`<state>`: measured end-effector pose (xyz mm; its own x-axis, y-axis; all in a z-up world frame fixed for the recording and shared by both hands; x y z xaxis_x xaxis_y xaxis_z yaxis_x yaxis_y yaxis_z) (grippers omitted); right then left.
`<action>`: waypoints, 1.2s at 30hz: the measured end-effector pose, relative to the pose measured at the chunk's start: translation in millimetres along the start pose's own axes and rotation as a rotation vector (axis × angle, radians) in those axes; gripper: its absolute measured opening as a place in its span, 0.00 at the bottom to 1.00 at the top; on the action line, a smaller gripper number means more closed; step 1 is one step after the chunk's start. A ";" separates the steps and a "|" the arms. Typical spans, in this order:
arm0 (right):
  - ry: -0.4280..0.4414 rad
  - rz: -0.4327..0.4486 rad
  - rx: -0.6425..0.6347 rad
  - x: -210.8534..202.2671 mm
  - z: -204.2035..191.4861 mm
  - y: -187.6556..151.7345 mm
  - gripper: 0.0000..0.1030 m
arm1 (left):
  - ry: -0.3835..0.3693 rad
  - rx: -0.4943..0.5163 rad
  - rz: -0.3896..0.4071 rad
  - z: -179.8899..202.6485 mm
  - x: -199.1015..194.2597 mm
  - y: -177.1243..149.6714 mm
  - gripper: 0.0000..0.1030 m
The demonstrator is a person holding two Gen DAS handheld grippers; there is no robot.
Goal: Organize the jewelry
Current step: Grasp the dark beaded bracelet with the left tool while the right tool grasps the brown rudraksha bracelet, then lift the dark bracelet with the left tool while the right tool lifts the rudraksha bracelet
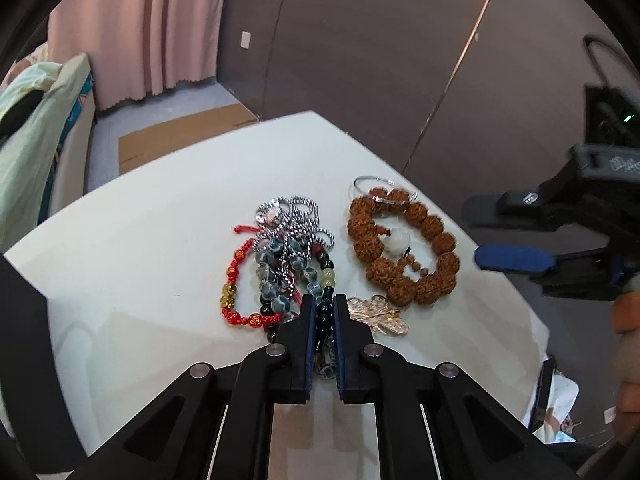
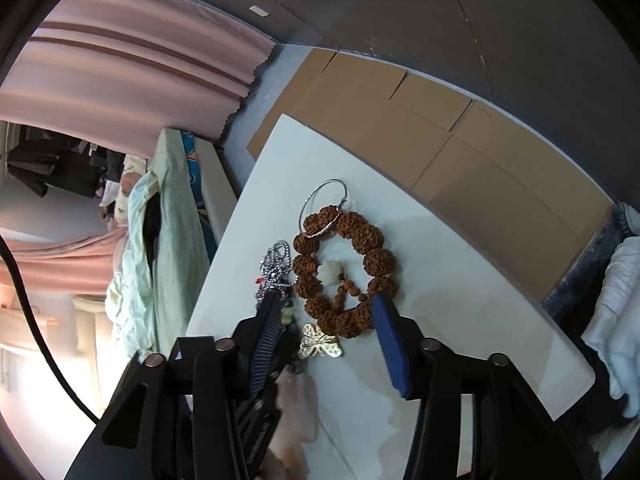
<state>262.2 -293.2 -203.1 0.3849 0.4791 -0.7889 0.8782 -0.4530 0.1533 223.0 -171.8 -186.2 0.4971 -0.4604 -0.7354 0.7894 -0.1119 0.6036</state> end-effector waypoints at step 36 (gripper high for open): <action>-0.127 0.097 -0.281 -15.3 -29.0 -18.9 0.19 | -0.056 -0.294 0.031 -46.2 -64.6 -17.1 0.08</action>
<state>248.0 -270.2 -176.7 0.4477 0.3378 -0.8279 0.8899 -0.2586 0.3757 194.0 -99.4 -163.2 0.5088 -0.5081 -0.6950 0.8484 0.1590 0.5049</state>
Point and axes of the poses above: each gripper's, at about its wrist camera, not at the fingertips, and x roughly the way its jaws point, z to its right, y to its top, the point moved 10 cm from there along x, roughly the way its jaws point, and after that the axes turned 5 degrees about -y, right-handed, at the moved point
